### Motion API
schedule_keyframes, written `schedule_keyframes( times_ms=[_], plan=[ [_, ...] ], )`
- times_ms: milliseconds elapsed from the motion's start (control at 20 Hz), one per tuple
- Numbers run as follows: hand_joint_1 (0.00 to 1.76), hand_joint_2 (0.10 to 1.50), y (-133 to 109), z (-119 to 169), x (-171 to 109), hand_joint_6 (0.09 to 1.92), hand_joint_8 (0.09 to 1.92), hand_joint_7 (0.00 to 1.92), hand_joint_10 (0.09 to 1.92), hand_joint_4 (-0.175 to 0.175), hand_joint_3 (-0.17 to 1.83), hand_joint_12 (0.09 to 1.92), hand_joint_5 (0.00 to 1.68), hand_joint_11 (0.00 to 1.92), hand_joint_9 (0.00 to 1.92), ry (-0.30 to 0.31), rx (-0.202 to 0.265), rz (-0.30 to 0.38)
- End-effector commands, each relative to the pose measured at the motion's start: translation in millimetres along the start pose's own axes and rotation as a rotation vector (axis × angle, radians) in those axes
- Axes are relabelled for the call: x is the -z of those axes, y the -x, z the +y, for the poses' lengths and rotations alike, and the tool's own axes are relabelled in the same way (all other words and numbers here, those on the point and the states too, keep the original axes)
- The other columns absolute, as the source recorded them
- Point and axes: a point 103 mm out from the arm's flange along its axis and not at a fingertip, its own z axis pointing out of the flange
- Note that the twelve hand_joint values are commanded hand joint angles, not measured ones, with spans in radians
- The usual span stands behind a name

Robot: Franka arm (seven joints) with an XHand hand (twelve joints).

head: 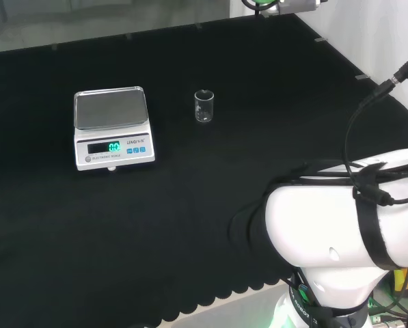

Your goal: Pick up the beaker.

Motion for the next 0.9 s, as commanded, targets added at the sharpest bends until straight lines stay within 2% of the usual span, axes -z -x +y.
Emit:
schedule_keyframes(
  times_ms=[50,200,550,900],
  plan=[
    [0.37,0.74,0,3,-3,0.20,0.71,0.14,0.85,-0.094,0.49,1.37,0.19,0.39,0.15,0.005,0.002,-0.011],
    [0.36,0.80,0,9,-11,0.09,0.73,0.12,0.91,-0.091,0.38,1.42,0.24,0.36,0.11,-0.008,0.005,-0.019],
    [0.34,0.84,-1,22,-22,0.09,0.74,0.12,0.93,-0.089,0.33,1.44,0.27,0.34,0.10,-0.025,0.005,-0.037],
    [0.35,0.84,-5,64,-46,0.09,0.74,0.12,0.93,-0.089,0.32,1.44,0.29,0.34,0.10,-0.038,0.032,-0.054]
  ],
)
